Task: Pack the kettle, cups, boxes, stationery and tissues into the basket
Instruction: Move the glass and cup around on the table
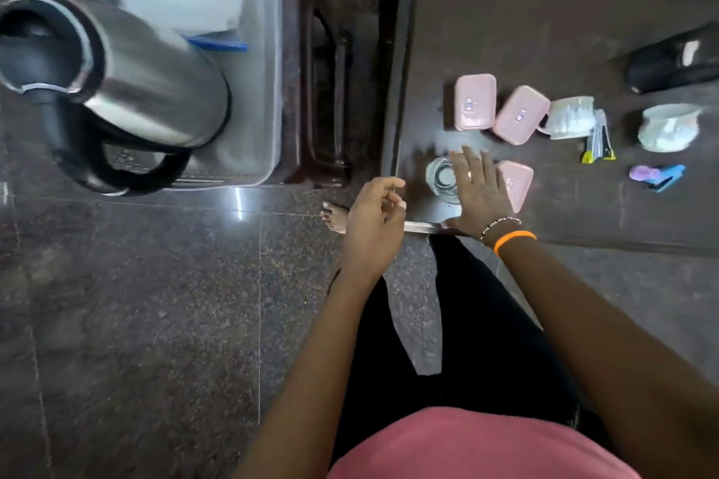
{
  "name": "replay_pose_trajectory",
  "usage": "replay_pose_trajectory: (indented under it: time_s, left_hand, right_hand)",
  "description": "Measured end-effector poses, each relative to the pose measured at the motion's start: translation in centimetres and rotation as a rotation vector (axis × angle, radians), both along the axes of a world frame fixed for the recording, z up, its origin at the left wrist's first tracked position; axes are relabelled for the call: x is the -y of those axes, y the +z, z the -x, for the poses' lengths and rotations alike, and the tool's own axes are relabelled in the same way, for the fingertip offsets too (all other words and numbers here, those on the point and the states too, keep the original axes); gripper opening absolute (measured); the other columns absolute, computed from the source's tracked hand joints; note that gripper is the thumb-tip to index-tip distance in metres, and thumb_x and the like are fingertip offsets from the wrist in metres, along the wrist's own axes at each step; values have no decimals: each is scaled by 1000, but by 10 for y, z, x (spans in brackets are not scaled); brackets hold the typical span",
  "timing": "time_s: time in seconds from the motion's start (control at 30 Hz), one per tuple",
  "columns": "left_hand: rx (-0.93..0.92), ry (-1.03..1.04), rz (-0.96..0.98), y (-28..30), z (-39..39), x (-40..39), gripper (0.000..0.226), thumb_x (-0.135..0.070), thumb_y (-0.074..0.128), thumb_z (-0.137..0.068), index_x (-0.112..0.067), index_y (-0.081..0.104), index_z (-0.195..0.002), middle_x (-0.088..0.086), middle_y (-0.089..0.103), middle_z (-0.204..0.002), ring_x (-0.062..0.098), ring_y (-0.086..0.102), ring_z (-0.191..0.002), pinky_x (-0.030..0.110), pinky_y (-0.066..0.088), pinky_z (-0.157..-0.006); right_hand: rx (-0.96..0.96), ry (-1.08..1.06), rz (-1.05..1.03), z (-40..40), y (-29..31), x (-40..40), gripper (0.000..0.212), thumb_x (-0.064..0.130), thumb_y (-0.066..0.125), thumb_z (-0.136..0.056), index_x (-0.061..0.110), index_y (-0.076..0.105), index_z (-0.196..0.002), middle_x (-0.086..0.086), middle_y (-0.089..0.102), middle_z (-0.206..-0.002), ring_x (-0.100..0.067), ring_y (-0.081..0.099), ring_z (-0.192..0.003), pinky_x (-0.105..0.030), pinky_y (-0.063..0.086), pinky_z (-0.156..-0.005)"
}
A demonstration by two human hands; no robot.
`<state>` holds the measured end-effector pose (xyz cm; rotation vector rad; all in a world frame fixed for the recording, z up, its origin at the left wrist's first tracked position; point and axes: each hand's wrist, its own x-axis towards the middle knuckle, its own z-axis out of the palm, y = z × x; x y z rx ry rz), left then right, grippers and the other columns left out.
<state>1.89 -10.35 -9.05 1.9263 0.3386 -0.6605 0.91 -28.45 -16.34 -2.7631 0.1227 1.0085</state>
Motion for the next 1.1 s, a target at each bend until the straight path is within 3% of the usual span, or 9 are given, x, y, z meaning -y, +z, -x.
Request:
replay_pose_trajectory:
  time_s: [0.1,0.17,0.33,0.5,0.63,0.73,0.93,1.1]
  left_hand:
    - [-43,-30,-32,-7,10,26,32,3,51,-82,-12,60,-109,-1,58,-88,9,54,-78,27,47,-83]
    - [-65,-25,-57,-10,14,43,32,3,51,-82,-12,60,-109,-1,58,-87,12,55,-79,25,46,-82]
    - [-31,101,-111,-7,16,73,29,-1,52,-87,-16,59,-111,-3,59,-92,-2,53,-78,5,40,-73]
    - [49,214,-54,8,2,111,27,-1,52,-88,-18,59,-107,-12,55,-82,-15,50,-67,1,40,-68]
    - [82,168,-37,14,-18,148,26,-2,51,-88,-17,59,-107,-11,55,-80,-12,50,-65,1,40,-66]
    - [89,123,-28,13,-34,182,27,-1,50,-87,-16,60,-108,-13,55,-79,-8,51,-66,2,39,-66]
    - [132,-27,-44,2,-63,242,27,0,49,-86,-14,61,-106,-3,60,-91,-2,52,-73,2,38,-65]
    - [147,-63,-35,-11,-82,272,27,0,49,-86,-14,61,-106,-13,54,-79,-8,51,-68,2,38,-62]
  right_hand:
    - [83,35,-113,-1,-15,15,101,2,73,-61,13,16,-145,-15,25,-151,-39,27,-135,-47,30,-113]
    - [114,28,-178,-4,-20,21,90,-4,64,-65,11,22,-143,-16,30,-147,-36,31,-133,-42,30,-113]
    - [140,69,-281,-8,-15,36,92,2,73,-59,6,28,-139,-16,38,-138,-36,38,-124,-40,35,-108]
    - [281,-183,-412,-10,16,72,93,9,77,-53,7,34,-135,-15,42,-131,-35,43,-116,-42,44,-99]
    - [406,-295,-393,-28,39,112,88,17,77,-54,7,39,-132,-13,46,-128,-31,44,-114,-29,34,-98]
    - [480,-416,-371,-46,45,144,85,16,77,-56,7,40,-132,-16,47,-123,-31,44,-109,-20,28,-86]
    - [546,-535,-246,-84,36,199,84,23,74,-59,5,39,-133,-18,45,-126,-36,46,-109,-28,29,-92]
    - [527,-669,-207,-104,12,227,84,14,69,-59,5,36,-135,-17,42,-130,-37,45,-110,-33,32,-97]
